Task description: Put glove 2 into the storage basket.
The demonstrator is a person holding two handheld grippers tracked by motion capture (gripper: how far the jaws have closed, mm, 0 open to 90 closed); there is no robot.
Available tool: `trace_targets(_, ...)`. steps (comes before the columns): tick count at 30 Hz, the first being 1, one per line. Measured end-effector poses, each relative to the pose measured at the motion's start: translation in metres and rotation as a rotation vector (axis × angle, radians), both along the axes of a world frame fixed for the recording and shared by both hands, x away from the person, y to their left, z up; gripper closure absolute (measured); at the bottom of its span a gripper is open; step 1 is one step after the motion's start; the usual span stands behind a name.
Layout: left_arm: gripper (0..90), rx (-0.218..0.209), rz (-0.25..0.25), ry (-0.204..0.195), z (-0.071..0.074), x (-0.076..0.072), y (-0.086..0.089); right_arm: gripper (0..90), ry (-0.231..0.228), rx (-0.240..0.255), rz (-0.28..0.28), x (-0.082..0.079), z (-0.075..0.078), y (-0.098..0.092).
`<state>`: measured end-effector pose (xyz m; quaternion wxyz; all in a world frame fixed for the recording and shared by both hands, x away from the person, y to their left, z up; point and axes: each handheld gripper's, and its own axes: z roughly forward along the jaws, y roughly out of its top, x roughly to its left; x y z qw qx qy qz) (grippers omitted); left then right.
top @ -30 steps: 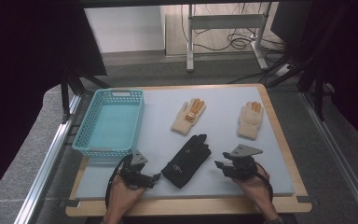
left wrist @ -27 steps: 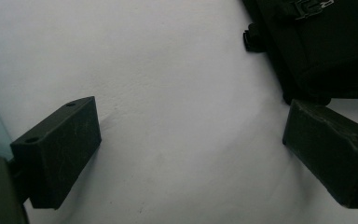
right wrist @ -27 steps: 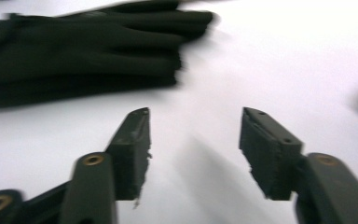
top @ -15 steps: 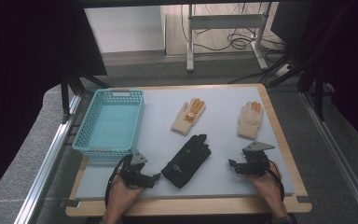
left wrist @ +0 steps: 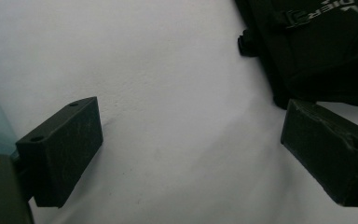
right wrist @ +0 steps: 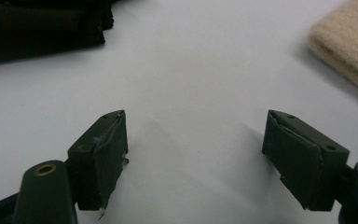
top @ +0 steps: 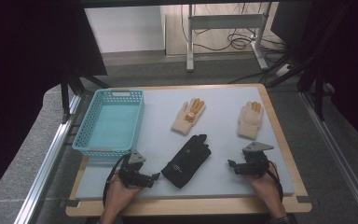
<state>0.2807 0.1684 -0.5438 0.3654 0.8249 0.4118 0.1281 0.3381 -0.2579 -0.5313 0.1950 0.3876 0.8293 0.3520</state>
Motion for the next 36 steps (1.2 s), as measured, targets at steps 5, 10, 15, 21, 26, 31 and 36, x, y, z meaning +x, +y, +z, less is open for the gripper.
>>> trace_targets(5,5.8,-0.030,-0.011,-0.013,0.010,-0.004,-0.001,21.5,0.000,0.000,0.000,0.000,0.000,0.000)
trace_targets(10,5.3,-0.061,-0.059,-0.012,0.024,-0.003,-0.018,21.5,0.000,0.000,-0.001,0.000,0.000,0.000)
trace_targets(15,2.7,-0.062,-0.086,-0.003,0.040,0.006,-0.042,21.5,0.000,0.000,-0.001,0.000,0.000,0.000)
trace_targets(21,0.1,-0.021,-0.144,0.007,0.049,0.018,-0.083,21.5,0.000,0.000,-0.001,0.000,0.000,0.000)
trace_targets(26,0.0,0.042,-0.138,0.014,0.042,0.030,-0.109,21.5,-0.001,0.000,-0.001,0.000,0.000,0.000)
trace_targets(31,0.0,0.062,-0.120,0.031,0.032,0.037,-0.126,21.5,0.000,0.000,-0.001,0.000,0.000,0.000)
trace_targets(36,0.0,0.098,-0.085,0.040,0.020,0.042,-0.133,21.5,-0.001,0.000,-0.001,0.000,0.000,0.000)
